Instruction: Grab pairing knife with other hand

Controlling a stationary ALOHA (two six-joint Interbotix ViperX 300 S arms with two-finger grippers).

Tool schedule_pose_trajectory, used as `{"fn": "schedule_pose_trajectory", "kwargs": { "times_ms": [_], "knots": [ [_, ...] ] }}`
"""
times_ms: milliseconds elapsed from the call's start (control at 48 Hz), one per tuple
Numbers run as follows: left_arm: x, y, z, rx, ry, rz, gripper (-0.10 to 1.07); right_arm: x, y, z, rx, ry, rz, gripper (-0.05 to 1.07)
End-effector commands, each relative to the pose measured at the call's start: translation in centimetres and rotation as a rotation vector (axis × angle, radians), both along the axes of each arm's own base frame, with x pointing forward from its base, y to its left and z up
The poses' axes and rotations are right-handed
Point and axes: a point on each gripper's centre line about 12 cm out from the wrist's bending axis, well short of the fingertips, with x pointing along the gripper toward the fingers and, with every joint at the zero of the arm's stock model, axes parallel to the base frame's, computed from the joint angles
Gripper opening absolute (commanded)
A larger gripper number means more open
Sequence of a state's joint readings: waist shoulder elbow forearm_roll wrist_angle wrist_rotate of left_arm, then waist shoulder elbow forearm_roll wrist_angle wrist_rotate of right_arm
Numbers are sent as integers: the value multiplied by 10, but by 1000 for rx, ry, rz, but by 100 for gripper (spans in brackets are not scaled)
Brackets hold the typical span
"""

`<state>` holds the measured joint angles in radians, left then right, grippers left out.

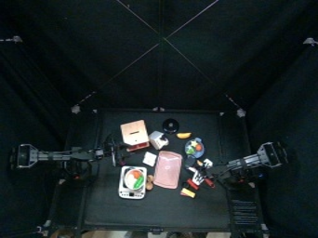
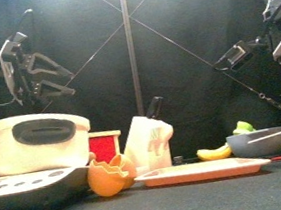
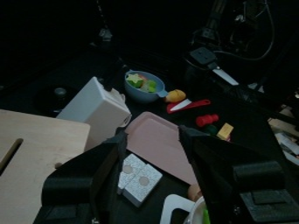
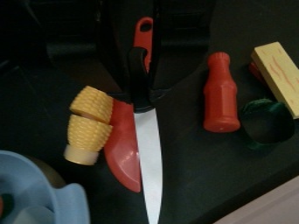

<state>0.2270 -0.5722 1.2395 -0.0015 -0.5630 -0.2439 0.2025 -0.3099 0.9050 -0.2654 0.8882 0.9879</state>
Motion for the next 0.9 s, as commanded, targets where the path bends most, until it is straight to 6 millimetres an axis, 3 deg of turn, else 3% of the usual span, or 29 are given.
{"fn": "schedule_pose_trajectory", "kwargs": {
  "times_ms": [0,292,542,875],
  "knots": [
    [4,1,8,9,-26,-1,87,3,0,23,-11,-28,-8,58],
    [4,1,9,8,-30,-2,87,19,-20,73,-203,-43,10,58],
    [5,1,10,10,-31,-3,87,34,-34,91,-325,31,53,58],
    [5,1,9,11,-29,-3,87,78,-54,109,-461,290,248,58]
  ]
}}
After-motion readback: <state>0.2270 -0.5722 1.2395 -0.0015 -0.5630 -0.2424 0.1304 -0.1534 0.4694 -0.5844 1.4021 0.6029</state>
